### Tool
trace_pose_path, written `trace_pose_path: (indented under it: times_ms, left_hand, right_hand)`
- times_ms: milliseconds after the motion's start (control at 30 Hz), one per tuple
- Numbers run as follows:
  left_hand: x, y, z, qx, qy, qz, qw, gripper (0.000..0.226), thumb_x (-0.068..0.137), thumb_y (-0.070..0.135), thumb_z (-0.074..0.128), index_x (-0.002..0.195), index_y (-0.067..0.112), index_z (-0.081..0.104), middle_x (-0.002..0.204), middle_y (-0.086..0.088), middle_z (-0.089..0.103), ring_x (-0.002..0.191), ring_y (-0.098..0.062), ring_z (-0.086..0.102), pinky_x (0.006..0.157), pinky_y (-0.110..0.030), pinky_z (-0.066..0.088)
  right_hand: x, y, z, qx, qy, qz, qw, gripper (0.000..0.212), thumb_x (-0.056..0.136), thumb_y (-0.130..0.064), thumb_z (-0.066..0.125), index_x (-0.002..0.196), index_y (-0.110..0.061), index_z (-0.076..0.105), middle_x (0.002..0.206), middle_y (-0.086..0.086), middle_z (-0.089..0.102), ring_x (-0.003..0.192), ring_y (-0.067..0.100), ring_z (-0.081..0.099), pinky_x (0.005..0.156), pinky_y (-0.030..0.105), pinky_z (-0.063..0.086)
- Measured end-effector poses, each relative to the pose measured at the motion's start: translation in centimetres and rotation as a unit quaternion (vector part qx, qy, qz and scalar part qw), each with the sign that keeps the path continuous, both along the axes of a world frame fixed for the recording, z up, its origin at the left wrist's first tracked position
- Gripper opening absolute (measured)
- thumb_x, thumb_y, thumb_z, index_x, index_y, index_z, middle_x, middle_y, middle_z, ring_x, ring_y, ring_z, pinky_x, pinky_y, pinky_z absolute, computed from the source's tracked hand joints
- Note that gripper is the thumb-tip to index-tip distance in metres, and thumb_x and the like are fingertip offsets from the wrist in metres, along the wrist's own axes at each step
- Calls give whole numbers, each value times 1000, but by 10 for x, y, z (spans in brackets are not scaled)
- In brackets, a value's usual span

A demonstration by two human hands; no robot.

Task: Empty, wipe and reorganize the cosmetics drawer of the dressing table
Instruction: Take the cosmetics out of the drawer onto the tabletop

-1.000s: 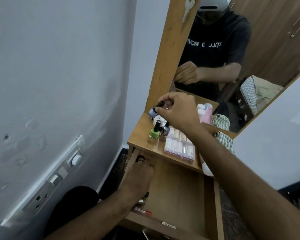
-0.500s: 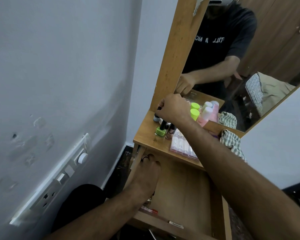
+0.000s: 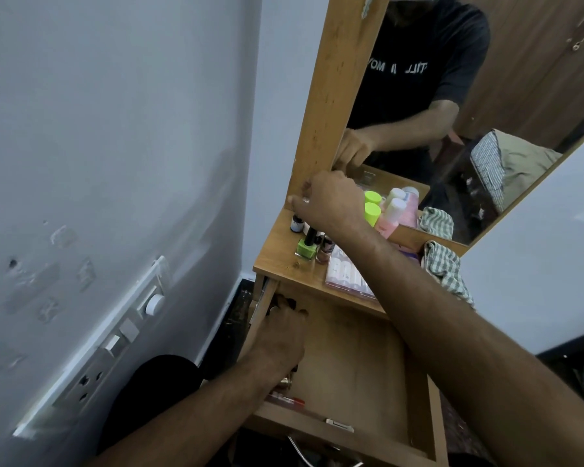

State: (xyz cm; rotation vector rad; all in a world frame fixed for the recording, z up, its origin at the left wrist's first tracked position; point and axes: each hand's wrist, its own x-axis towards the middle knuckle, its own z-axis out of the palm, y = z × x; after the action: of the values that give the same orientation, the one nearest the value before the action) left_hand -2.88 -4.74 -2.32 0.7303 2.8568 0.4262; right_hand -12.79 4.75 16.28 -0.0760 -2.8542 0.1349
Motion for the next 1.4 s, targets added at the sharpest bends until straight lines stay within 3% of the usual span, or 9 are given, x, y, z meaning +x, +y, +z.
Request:
trace_pose_path:
  times_ms: [67, 200, 400, 600, 800, 867, 967, 1167, 1400]
  left_hand:
    - [-2, -2, -1, 56, -22, -7, 998, 23, 82, -1, 61, 101, 8, 70, 103, -12, 69, 87, -23, 66, 76, -32, 59]
    - [-5, -4, -5, 161, -62, 12, 985, 27, 79, 3, 57, 99, 11, 75, 91, -2, 74, 82, -18, 69, 72, -24, 56]
    - [4, -14, 23, 254, -142, 2, 957, 17, 91, 8, 55, 83, 6, 70, 79, -7, 70, 61, -8, 58, 52, -21, 38]
    - [14, -46, 48, 309, -113, -21, 944, 44, 85, 12, 66, 117, 42, 71, 110, 27, 70, 103, 10, 62, 81, -6, 46]
    - [11, -76, 78, 407, -34, 35, 912, 51, 86, 9, 74, 123, 45, 67, 87, 16, 70, 76, -13, 63, 68, -19, 52]
    - [3, -79, 87, 435, -4, 54, 899, 59, 87, 11, 75, 134, 43, 60, 92, 5, 71, 79, -14, 63, 70, -14, 52]
    - [-15, -76, 94, 446, 49, 84, 890, 78, 86, 12, 77, 150, 36, 40, 107, 13, 65, 89, -4, 64, 73, -4, 49]
    - [-64, -63, 84, 417, 106, 115, 895, 59, 87, 11, 76, 140, 18, 50, 125, -1, 65, 104, -10, 64, 76, 1, 46]
    - [-90, -39, 75, 402, 132, 124, 898, 50, 86, 16, 78, 131, 14, 57, 113, 4, 67, 93, -8, 65, 77, -13, 52]
  right_hand:
    - [13, 1, 1, -24, 84, 45, 995, 32, 94, -48, 60, 111, -24, 72, 95, -2, 71, 90, 22, 67, 67, 31, 49]
    - [62, 2, -9, -99, 229, 141, 958, 20, 96, -40, 60, 97, -25, 73, 81, -11, 69, 67, 7, 59, 59, 27, 48]
    - [134, 29, -75, -207, 273, 253, 905, 13, 95, -19, 66, 91, -13, 76, 75, -3, 70, 61, 7, 58, 54, 31, 48]
    - [177, 51, -137, -335, 208, 208, 895, 9, 93, -19, 70, 87, -16, 76, 73, -15, 67, 60, 1, 59, 52, 27, 48]
    - [176, 47, -161, -292, 31, 202, 934, 10, 94, -33, 67, 94, -27, 76, 82, -19, 68, 65, -1, 60, 57, 15, 45]
    - [174, 42, -162, -254, -3, 228, 940, 13, 95, -37, 65, 98, -30, 75, 88, -17, 69, 68, 1, 60, 58, 19, 49]
    - [176, 38, -159, -193, -54, 281, 938, 18, 96, -42, 61, 102, -32, 74, 98, -15, 69, 71, 3, 60, 59, 25, 51]
    - [176, 40, -157, -125, -153, 318, 927, 33, 94, -48, 61, 122, -33, 67, 120, -10, 62, 101, 10, 60, 71, 26, 46]
    - [172, 41, -168, -121, -221, 280, 926, 37, 89, -25, 71, 125, -30, 64, 136, -8, 50, 120, 14, 50, 89, 24, 43]
